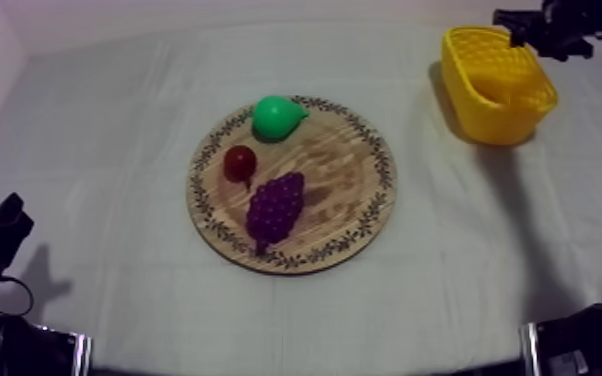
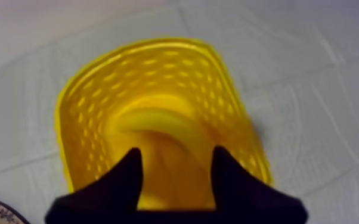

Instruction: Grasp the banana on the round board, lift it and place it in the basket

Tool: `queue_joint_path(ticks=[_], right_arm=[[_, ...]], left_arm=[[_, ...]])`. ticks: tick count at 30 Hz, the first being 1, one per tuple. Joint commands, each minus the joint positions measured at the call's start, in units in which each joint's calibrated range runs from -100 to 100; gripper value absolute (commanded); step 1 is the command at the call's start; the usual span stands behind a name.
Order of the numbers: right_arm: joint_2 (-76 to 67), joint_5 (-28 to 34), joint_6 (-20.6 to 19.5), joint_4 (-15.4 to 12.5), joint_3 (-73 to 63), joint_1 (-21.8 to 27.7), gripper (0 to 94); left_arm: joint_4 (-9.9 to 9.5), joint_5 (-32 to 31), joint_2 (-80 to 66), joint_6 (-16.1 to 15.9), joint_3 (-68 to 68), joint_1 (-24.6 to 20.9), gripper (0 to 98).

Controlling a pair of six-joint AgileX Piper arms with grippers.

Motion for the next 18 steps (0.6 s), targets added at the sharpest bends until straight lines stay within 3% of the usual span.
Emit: queue_joint_path(ticks=[1, 6, 18], right_arm=[[-11.0, -10.8, -1.0, -0.2, 11.2, 0.1, 18.5], [-26.5, -15.8, -0.5, -4.1, 21.7, 0.5, 3.7], [-62.8, -21.6, 13.0, -17.2, 50.4, 0.4, 0.9]], left_arm=[[0.03, 0.0, 0.0, 0.0, 0.0, 0.0, 0.1], [0.03, 0.0, 0.0, 0.0, 0.0, 0.0, 0.1], [0.03, 0.0, 0.0, 0.0, 0.0, 0.0, 0.1]])
